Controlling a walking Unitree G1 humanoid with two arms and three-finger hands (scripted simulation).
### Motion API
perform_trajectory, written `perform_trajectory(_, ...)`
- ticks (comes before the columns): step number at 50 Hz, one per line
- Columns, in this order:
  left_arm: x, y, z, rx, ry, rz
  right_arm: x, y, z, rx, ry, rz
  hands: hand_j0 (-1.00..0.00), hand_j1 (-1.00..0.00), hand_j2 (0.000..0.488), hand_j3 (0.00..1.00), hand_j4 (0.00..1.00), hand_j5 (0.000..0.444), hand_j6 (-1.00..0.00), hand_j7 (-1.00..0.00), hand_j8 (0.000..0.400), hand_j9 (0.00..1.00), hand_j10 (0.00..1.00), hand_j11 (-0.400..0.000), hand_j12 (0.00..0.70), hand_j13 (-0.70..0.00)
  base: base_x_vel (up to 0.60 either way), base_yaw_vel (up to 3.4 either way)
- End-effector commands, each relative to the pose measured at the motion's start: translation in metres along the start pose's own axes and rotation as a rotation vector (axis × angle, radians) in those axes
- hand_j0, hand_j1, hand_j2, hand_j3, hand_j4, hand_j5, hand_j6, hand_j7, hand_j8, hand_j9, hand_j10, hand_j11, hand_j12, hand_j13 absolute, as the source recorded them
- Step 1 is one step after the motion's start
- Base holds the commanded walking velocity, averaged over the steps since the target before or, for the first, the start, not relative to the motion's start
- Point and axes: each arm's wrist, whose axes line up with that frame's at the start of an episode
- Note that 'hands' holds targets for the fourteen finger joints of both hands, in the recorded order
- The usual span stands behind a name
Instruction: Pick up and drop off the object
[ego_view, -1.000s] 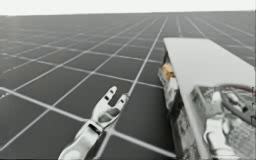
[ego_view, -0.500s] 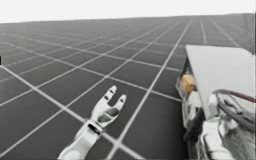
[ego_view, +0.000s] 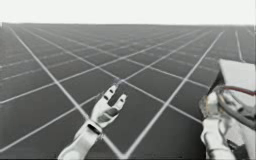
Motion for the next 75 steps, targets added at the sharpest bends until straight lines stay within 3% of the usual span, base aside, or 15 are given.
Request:
perform_trajectory(1, -0.0025, 0.0060, 0.0010, -0.018, -0.008, 0.009, -0.0036, 0.0118, 0.0010, -0.009, -0.014, 0.043, 0.00, 0.00, 0.000, 1.00, 1.00, 0.000, 0.00, 0.00, 0.000, 1.00, 1.00, -0.400, 0.000, -0.700, 0.50, 0.21)
perform_trajectory(40, -0.0025, 0.0060, 0.0010, -0.018, -0.008, 0.009, -0.0036, 0.0118, 0.0010, -0.009, -0.014, 0.043, 0.00, 0.00, 0.000, 1.00, 1.00, 0.000, 0.00, 0.00, 0.000, 1.00, 1.00, -0.400, 0.000, -0.700, 0.50, 0.03)
perform_trajectory(68, -0.0025, 0.0060, 0.0010, -0.018, -0.008, 0.009, -0.0036, 0.0118, 0.0010, -0.009, -0.014, 0.043, 0.00, 0.00, 0.000, 1.00, 1.00, 0.000, 0.00, 0.00, 0.000, 1.00, 1.00, -0.400, 0.000, -0.700, 0.28, -0.06)
perform_trajectory(75, -0.0025, 0.0060, 0.0010, -0.018, -0.008, 0.009, -0.0036, 0.0118, 0.0010, -0.009, -0.014, 0.043, 0.00, 0.00, 0.000, 1.00, 1.00, 0.000, 0.00, 0.00, 0.000, 1.00, 1.00, -0.400, 0.000, -0.700, 0.11, -3.25)
